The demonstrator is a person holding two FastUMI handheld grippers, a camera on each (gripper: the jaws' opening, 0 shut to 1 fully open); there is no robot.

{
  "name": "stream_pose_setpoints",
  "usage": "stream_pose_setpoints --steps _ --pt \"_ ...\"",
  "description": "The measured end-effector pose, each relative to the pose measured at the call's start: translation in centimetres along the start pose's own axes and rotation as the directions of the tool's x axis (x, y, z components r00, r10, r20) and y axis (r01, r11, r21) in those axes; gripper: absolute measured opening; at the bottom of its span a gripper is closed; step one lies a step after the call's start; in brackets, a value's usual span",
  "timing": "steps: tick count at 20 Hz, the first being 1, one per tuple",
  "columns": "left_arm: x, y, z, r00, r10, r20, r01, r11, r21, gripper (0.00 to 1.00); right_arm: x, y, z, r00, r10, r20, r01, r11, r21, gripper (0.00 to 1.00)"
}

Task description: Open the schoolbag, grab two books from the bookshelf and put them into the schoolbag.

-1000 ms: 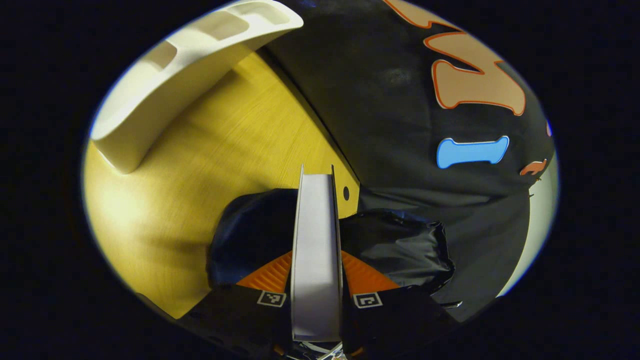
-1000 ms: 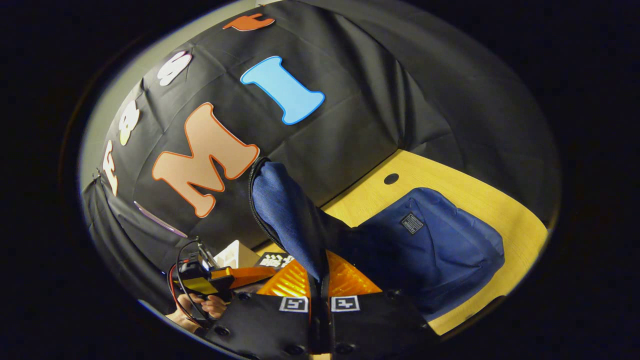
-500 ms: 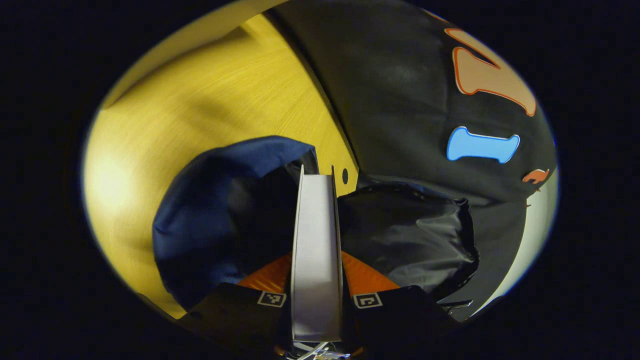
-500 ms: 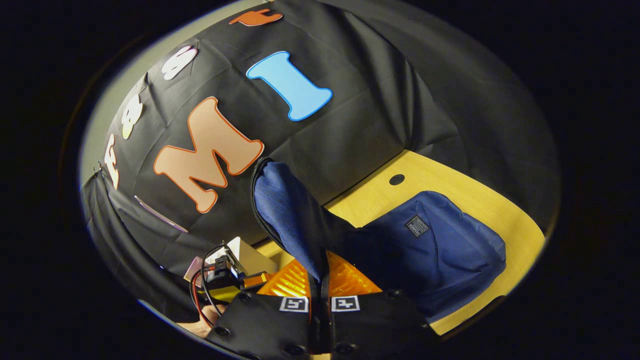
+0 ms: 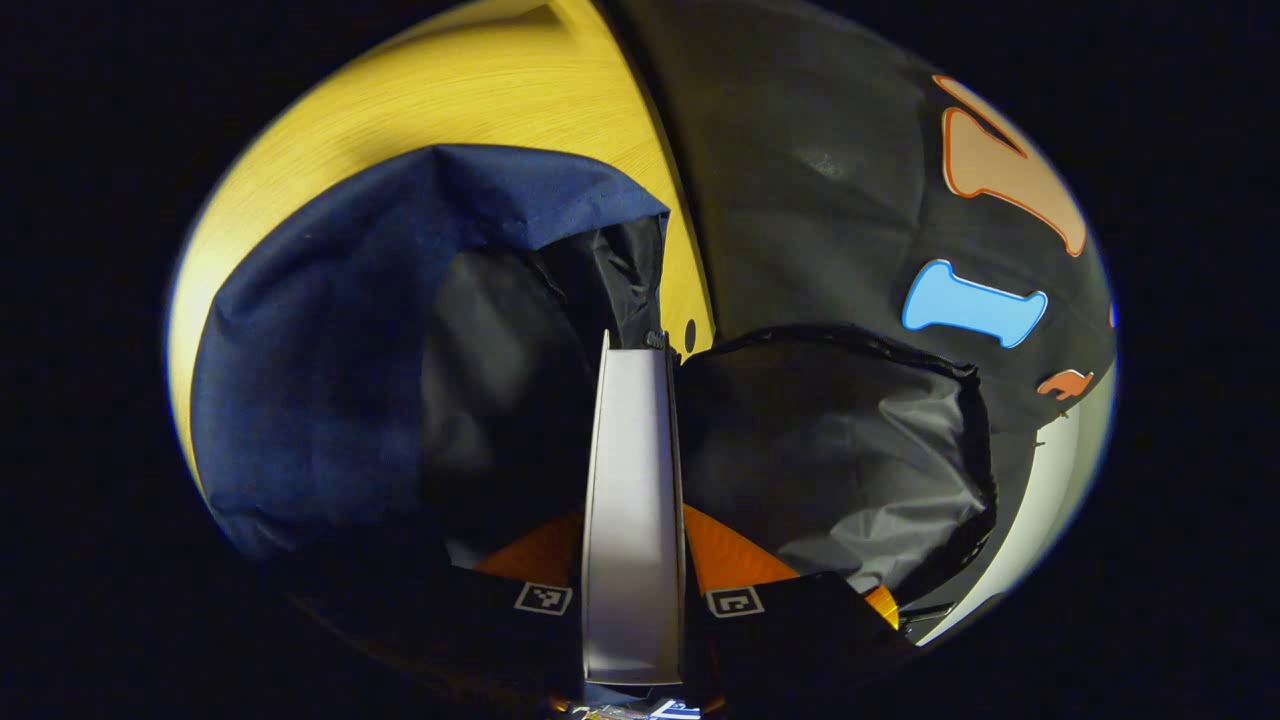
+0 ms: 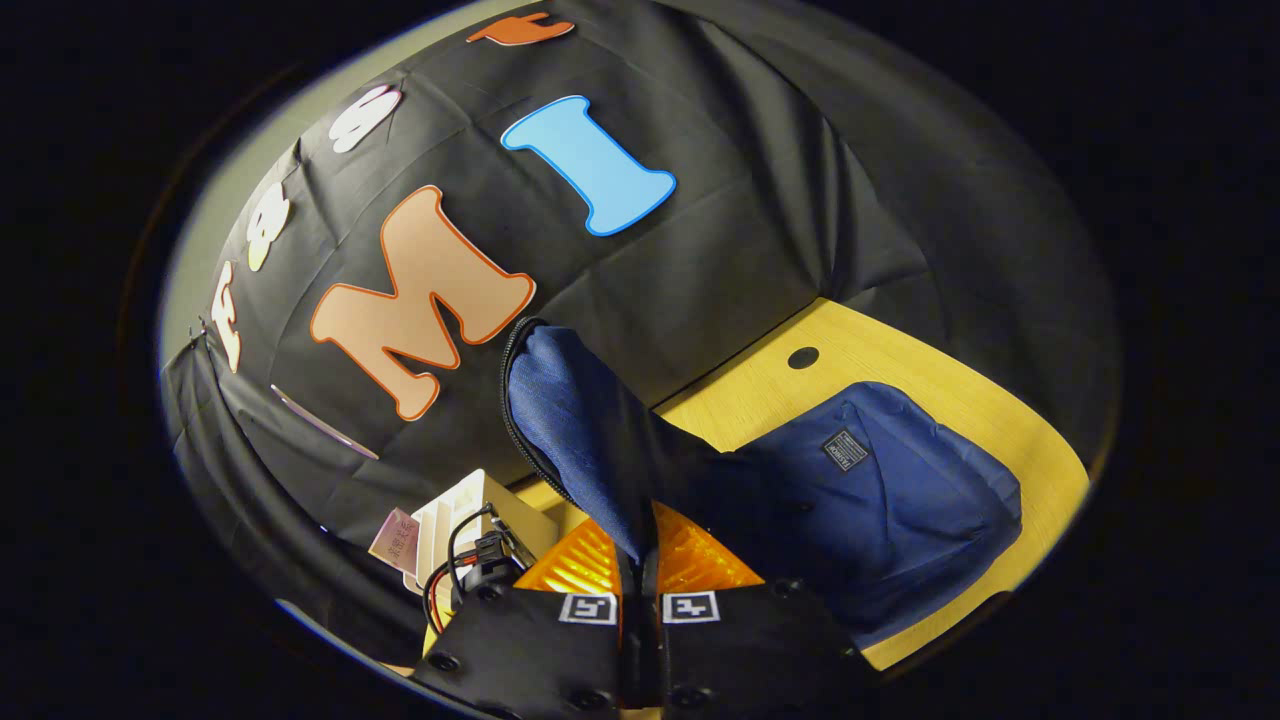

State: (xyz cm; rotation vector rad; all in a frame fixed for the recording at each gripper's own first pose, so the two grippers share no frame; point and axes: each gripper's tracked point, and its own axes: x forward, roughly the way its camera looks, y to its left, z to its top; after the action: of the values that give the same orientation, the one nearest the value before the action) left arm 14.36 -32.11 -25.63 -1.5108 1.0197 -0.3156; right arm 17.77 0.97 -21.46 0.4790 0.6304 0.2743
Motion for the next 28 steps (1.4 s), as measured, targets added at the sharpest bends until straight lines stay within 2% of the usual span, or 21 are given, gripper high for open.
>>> stream_pose_setpoints --steps 4,7,8,9,11,13,14,15,16,18,20,24,26,28 --pt "0.7 -0.1 -0.7 1.0 0.002 -0.012 -0.002 1.0 -0.005 0.34 0.0 0.0 0.0 1.0 0.0 -0.003 0.0 1.0 -0.008 0.03" --pt "0.9 0.1 -0.9 0.999 0.02 -0.046 -0.018 0.999 0.04 0.36 0.2 0.0 0.0 1.0 -0.006 -0.004 0.006 1.0 -0.006 0.03" --pt "1.0 0.5 -1.4 0.996 0.041 -0.078 -0.038 0.998 0.046 0.35 0.3 0.0 0.0 1.0 -0.007 -0.003 0.007 1.0 -0.002 0.03" --pt "1.4 1.9 -1.8 0.988 0.119 -0.094 -0.114 0.992 0.06 0.35 0.2 -0.1 0.0 1.0 -0.008 -0.004 0.008 1.0 -0.001 0.03" --pt "0.3 3.8 -2.3 0.973 0.202 -0.11 -0.193 0.977 0.088 0.63 0.1 0.0 -0.2 1.0 -0.01 -0.006 0.01 1.0 0.0 0.03" --pt "-0.8 4.5 -1.5 0.965 0.251 -0.075 -0.242 0.963 0.115 0.75 0.3 0.0 -0.3 1.0 -0.012 -0.007 0.012 1.0 -0.005 0.03" --pt "-0.9 4.4 -1.3 0.957 0.284 -0.065 -0.272 0.952 0.143 0.77 0.3 0.0 -0.4 1.0 -0.013 -0.007 0.013 1.0 -0.005 0.03" --pt "-1.4 4.4 -1.3 0.948 0.311 -0.068 -0.295 0.938 0.182 0.84 0.3 -0.1 -0.4 1.0 -0.015 -0.005 0.015 1.0 -0.003 0.03" --pt "-1.9 4.3 -1.1 0.939 0.337 -0.066 -0.316 0.923 0.22 0.79 0.3 -0.1 -0.4 1.0 -0.015 -0.003 0.015 1.0 0.0 0.03" --pt "-3.0 4.2 -0.4 0.925 0.377 -0.043 -0.348 0.888 0.3 0.8 0.2 -0.2 -0.4 1.0 -0.016 0.0 0.016 1.0 0.005 0.03" --pt "-4.3 3.9 1.0 0.92 0.393 -0.002 -0.365 0.856 0.366 0.8 0.2 -0.2 -0.4 1.0 -0.016 0.001 0.016 1.0 0.004 0.03" --pt "-7.3 2.8 3.2 0.918 0.392 0.056 -0.376 0.817 0.438 0.8 0.3 -0.2 -0.8 1.0 -0.011 0.0 0.011 1.0 0.003 0.03" --pt "-8.8 3.2 4.8 0.91 0.4 0.11 -0.4 0.773 0.492 0.8 0.4 -0.2 -0.9 1.0 -0.01 -0.001 0.01 1.0 0.004 0.03" --pt "-10.9 3.2 6.6 0.901 0.4 0.166 -0.419 0.708 0.569 0.8 0.5 -0.3 -1.1 1.0 -0.009 -0.006 0.009 1.0 -0.003 0.03"
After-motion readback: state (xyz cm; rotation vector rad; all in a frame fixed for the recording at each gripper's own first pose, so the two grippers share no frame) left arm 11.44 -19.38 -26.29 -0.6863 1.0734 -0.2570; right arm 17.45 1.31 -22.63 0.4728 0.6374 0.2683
